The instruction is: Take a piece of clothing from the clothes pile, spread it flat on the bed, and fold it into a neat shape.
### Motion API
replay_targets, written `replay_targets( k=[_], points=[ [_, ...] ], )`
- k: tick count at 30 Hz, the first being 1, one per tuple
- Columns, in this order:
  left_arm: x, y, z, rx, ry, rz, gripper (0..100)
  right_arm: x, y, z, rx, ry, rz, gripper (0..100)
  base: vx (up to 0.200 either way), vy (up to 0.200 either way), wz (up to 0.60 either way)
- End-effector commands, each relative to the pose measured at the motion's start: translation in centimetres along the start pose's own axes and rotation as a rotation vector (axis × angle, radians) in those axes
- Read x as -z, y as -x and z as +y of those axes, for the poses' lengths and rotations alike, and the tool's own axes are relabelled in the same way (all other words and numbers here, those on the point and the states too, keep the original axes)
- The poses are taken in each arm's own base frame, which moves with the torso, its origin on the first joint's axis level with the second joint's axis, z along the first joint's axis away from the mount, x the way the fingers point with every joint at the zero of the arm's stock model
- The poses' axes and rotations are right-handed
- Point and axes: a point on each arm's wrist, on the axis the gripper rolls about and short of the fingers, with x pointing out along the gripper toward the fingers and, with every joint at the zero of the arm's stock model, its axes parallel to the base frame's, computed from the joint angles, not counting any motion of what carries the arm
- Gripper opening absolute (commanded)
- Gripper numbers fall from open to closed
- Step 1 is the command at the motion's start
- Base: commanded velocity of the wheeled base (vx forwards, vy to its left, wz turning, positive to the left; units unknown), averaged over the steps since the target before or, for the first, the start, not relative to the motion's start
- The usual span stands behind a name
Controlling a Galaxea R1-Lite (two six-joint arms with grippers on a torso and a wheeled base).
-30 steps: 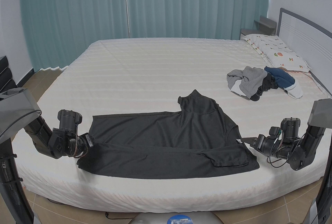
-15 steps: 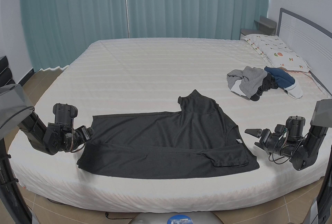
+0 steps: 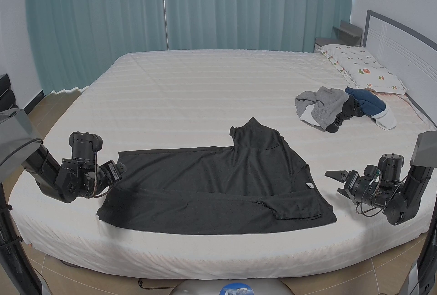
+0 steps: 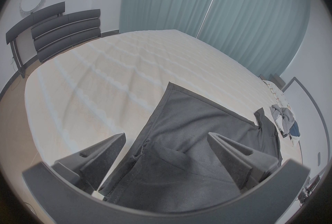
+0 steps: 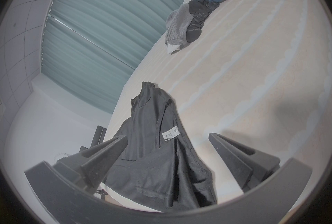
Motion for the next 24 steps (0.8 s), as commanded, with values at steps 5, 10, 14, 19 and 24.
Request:
replay_targets(
  k=[5, 10, 14, 19, 24],
  points=[
    [-0.7, 0.2, -0.5, 0.016, 0.043, -0.027, 100, 0.1, 0.1, 0.0, 0.001, -0.001, 0.002, 100, 0.000, 0.000, 0.00],
    [-0.7, 0.3, -0.5, 0.022, 0.060, -0.025, 100, 0.1, 0.1, 0.1, 0.000, 0.000, 0.003, 100, 0.160, 0.000, 0.00],
    [-0.8, 0.2, -0.5, 0.024, 0.060, -0.026, 100, 0.1, 0.1, 0.1, -0.001, 0.000, 0.004, 100, 0.100, 0.000, 0.00],
    [-2.3, -0.4, 0.1, 0.013, 0.090, -0.058, 100, 0.4, 0.0, 0.2, -0.001, 0.003, 0.016, 100, 0.000, 0.000, 0.00],
    [-2.3, -0.9, 0.1, 0.011, 0.093, -0.052, 100, 0.5, 0.0, 0.2, -0.001, 0.002, 0.018, 100, 0.000, 0.000, 0.00]
  ],
)
